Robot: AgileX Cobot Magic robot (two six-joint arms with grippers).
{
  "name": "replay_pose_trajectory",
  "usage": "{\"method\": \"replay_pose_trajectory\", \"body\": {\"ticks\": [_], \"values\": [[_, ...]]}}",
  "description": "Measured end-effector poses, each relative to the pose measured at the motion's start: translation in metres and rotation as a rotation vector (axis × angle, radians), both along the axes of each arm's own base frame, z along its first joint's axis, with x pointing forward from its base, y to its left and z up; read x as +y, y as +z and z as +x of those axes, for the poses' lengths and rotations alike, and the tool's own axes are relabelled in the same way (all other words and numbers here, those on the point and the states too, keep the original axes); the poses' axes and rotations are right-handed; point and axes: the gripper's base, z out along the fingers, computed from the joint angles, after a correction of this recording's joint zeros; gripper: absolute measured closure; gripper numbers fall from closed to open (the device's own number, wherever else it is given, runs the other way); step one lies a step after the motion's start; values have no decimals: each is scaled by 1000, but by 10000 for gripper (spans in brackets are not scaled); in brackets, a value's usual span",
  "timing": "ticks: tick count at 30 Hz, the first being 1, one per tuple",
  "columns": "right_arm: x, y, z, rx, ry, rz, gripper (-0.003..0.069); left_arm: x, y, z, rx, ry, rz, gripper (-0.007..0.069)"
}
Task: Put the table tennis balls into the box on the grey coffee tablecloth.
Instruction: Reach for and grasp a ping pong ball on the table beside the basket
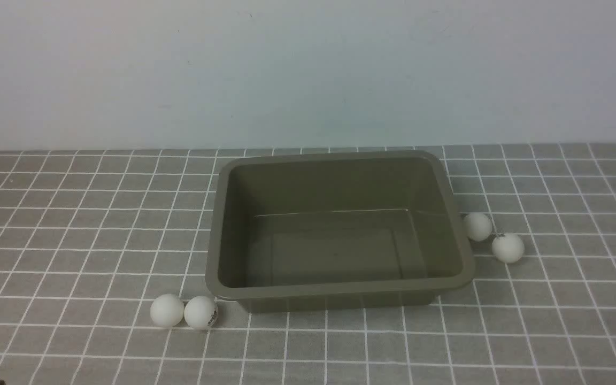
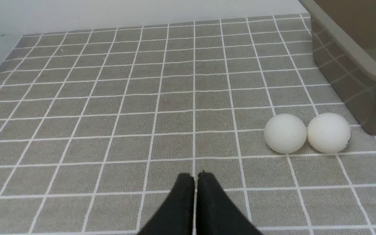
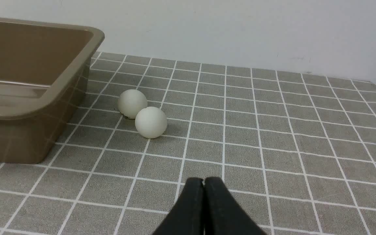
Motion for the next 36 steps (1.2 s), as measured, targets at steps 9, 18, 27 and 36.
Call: {"method": "replay_pose_trajectory", "body": {"ticks": [9, 18, 27, 36], "values": [[0, 0, 0, 0, 0, 0, 673, 0, 0, 0, 0, 0, 0, 629], [0, 0, 0, 0, 0, 0, 673, 0, 0, 0, 0, 0, 0, 629], [0, 0, 0, 0, 0, 0, 673, 0, 0, 0, 0, 0, 4, 629], [0, 0, 0, 0, 0, 0, 673, -4, 16, 3, -162, 42, -392, 629]]}}
